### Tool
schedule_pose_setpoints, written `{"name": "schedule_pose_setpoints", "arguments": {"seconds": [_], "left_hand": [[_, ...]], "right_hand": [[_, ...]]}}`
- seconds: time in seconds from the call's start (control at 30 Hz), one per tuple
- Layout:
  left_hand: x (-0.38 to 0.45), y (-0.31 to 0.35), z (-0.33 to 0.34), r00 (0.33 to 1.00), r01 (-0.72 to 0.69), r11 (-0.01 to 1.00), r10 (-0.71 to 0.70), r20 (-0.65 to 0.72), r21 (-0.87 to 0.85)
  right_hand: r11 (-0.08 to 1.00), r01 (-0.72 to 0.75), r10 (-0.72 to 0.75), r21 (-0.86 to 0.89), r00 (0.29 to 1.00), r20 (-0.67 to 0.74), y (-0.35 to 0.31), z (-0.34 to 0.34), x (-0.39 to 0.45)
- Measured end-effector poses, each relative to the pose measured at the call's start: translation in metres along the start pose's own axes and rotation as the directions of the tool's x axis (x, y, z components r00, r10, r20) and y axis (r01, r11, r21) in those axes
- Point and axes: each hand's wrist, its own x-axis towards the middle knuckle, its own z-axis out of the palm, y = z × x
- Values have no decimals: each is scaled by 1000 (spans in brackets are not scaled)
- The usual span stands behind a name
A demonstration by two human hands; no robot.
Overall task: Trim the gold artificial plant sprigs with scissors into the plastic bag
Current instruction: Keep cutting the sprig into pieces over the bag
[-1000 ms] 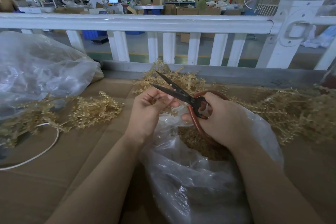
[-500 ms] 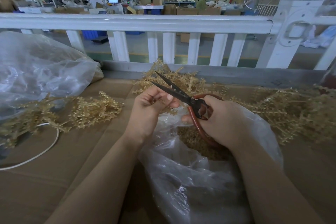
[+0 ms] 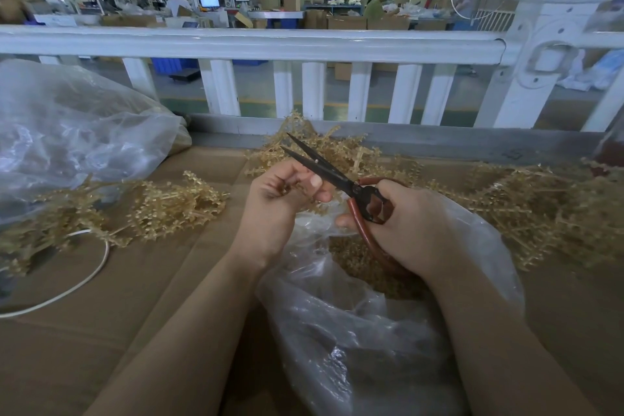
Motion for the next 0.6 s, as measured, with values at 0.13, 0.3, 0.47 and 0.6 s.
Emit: {"name": "schedule_pose_setpoints", "arguments": {"seconds": [0.13, 0.3, 0.47, 0.6], "left_hand": [[0, 1, 0, 1000, -12, 1000, 12, 9, 1], [0, 1, 2, 1000, -18, 1000, 18, 20, -14], [0, 0, 2, 997, 78, 994, -78, 6, -83], [-1, 0, 6, 988, 152, 983, -152, 0, -99]], "right_hand": [[1000, 2, -2, 26, 1000, -6, 1, 0, 0], [999, 2, -2, 41, 1000, -7, 0, -2, 0], [990, -85, 89, 113, 996, -30, -3, 0, 0], [929, -212, 218, 305, 976, 14, -3, -2, 4]]}}
